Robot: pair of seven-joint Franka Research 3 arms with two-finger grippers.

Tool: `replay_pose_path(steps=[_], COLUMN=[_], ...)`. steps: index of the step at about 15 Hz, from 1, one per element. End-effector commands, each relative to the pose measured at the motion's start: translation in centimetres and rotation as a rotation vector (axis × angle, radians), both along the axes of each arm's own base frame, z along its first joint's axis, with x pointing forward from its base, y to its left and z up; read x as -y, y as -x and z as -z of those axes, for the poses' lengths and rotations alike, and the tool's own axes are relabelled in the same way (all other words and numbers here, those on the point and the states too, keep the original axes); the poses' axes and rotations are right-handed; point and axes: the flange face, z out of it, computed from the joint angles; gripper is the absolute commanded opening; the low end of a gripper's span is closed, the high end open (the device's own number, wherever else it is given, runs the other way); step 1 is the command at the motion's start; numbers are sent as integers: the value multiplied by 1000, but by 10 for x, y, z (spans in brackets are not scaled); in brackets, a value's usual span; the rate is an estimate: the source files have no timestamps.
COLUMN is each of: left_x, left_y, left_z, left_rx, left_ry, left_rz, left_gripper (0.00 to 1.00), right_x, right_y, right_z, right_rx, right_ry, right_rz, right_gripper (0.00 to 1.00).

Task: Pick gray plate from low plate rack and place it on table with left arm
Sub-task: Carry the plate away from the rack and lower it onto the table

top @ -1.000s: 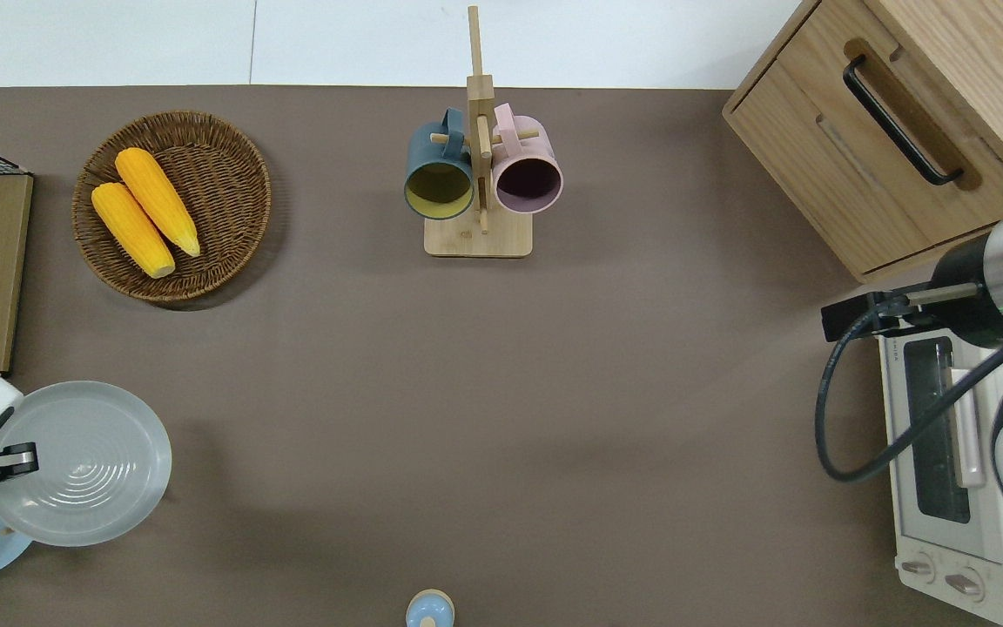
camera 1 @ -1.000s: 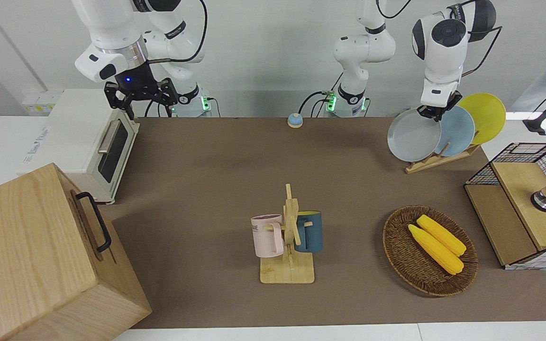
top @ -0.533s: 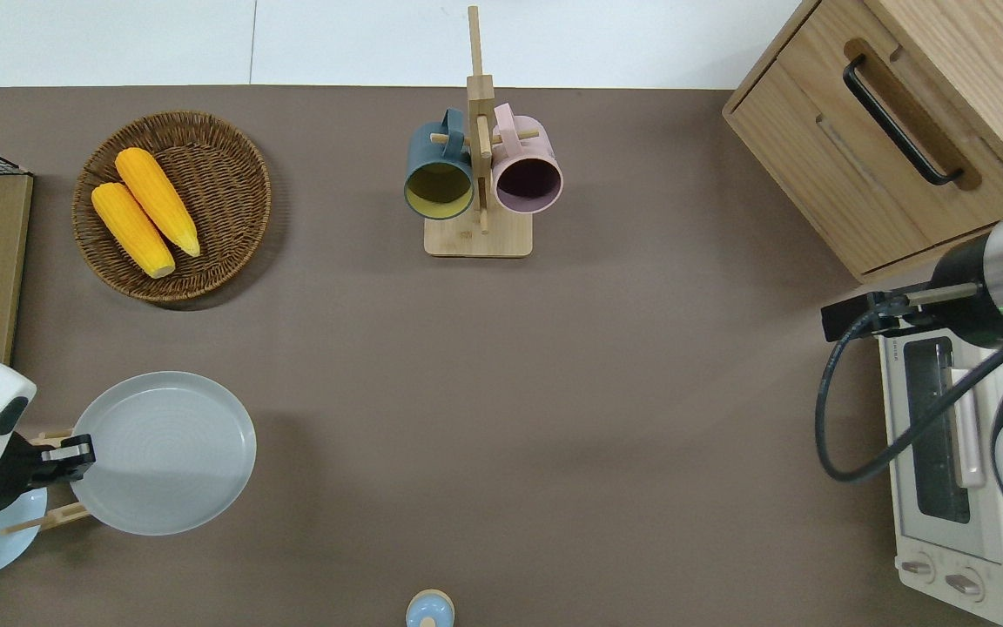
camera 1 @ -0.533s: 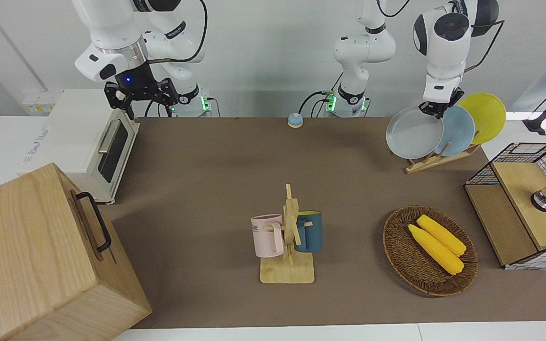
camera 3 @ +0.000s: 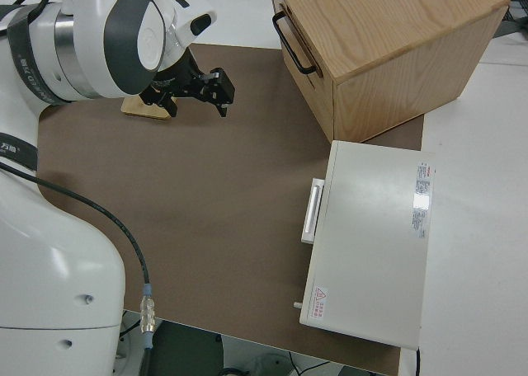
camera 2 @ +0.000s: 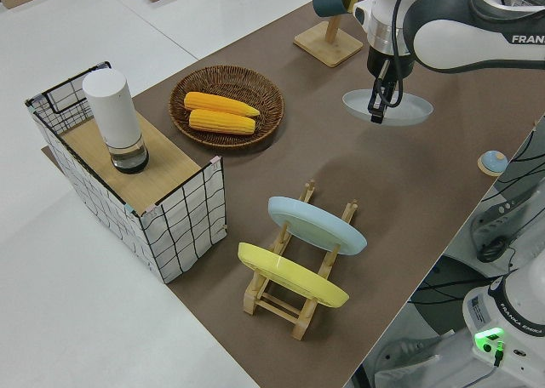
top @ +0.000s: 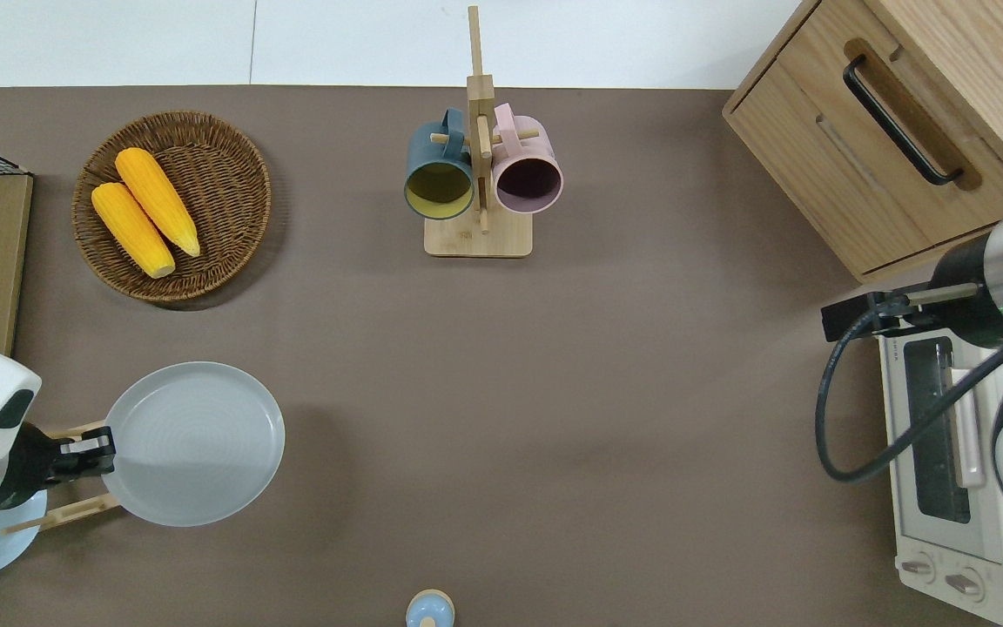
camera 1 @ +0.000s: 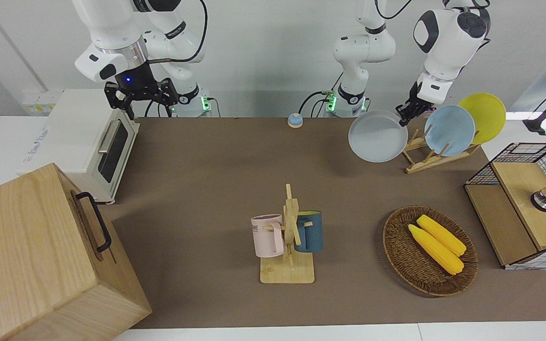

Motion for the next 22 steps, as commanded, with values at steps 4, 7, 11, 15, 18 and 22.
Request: replay_pose_path(steps=[4, 7, 11, 15, 18, 22], left_x=[5, 6, 5, 4, 4, 4], left_y=[-8, 4, 22, 32, 31, 32], left_z=[46, 55, 64, 83, 90, 94], left_rx=[-31, 19, 72, 66, 48, 32], left_ry=[44, 37, 34, 26, 25, 26], left_rz=[42, 41, 66, 73, 71, 71], left_gripper=[0, 0, 0, 0, 0, 0], right_x=[2, 2, 2, 2, 2, 2], right_y=[2, 2, 2, 2, 2, 2], right_z=[-4, -4, -4, -4, -4, -4], right_rx=[-4, -4, -4, -4, -4, -4], right_ry=[3, 3, 5, 3, 3, 3], right_rz=[17, 17, 17, 17, 17, 17], right_gripper=[983, 983, 983, 983, 983, 983])
